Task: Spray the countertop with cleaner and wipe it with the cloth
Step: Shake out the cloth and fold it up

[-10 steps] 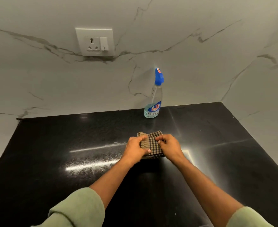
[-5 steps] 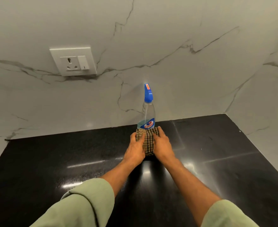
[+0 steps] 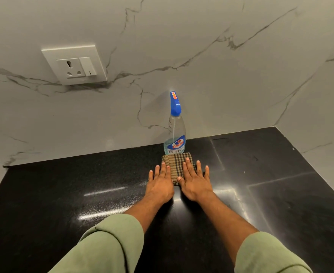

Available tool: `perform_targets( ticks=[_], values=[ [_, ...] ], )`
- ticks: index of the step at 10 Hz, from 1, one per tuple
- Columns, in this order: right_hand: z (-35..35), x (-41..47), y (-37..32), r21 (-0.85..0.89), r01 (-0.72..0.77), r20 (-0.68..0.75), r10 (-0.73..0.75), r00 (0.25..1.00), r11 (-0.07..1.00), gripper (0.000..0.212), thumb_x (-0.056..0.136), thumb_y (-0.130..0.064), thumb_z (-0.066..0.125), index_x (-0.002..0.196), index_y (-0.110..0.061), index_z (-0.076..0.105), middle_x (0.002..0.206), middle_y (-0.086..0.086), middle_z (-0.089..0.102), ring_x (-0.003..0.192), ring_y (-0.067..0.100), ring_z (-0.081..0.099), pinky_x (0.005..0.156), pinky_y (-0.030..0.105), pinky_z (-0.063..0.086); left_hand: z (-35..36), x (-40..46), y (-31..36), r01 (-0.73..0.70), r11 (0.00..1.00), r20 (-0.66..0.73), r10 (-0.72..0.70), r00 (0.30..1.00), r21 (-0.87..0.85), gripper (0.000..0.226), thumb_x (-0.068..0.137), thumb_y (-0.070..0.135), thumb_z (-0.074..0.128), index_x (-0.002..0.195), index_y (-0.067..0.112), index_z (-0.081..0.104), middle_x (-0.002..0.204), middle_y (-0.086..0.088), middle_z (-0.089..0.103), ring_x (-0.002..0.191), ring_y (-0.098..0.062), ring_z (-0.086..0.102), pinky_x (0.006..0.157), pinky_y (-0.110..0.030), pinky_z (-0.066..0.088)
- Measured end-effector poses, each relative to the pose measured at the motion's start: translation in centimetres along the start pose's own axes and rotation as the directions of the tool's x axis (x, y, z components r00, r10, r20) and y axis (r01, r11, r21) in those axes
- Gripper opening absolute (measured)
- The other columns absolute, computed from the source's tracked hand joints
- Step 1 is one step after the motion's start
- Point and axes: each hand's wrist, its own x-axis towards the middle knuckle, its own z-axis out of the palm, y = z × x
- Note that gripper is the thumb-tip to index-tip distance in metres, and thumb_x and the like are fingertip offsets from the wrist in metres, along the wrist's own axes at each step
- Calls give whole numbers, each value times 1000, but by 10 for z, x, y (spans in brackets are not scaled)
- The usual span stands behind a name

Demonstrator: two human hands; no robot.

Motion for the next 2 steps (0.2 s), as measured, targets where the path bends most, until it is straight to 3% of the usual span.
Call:
perform_targets(
  ticks=[2],
  values=[
    [-8, -5, -6, -45, -42, -18, 41, 999, 998, 69, 105, -55, 12, 160, -23, -14, 167, -3, -24, 153, 31, -25, 122, 58, -16, -7, -13, -7, 4, 999, 84, -1, 996, -39, 77, 107, 38, 40, 163, 13, -8, 173, -7, -9, 159, -30, -8, 127, -51, -6]
  ],
)
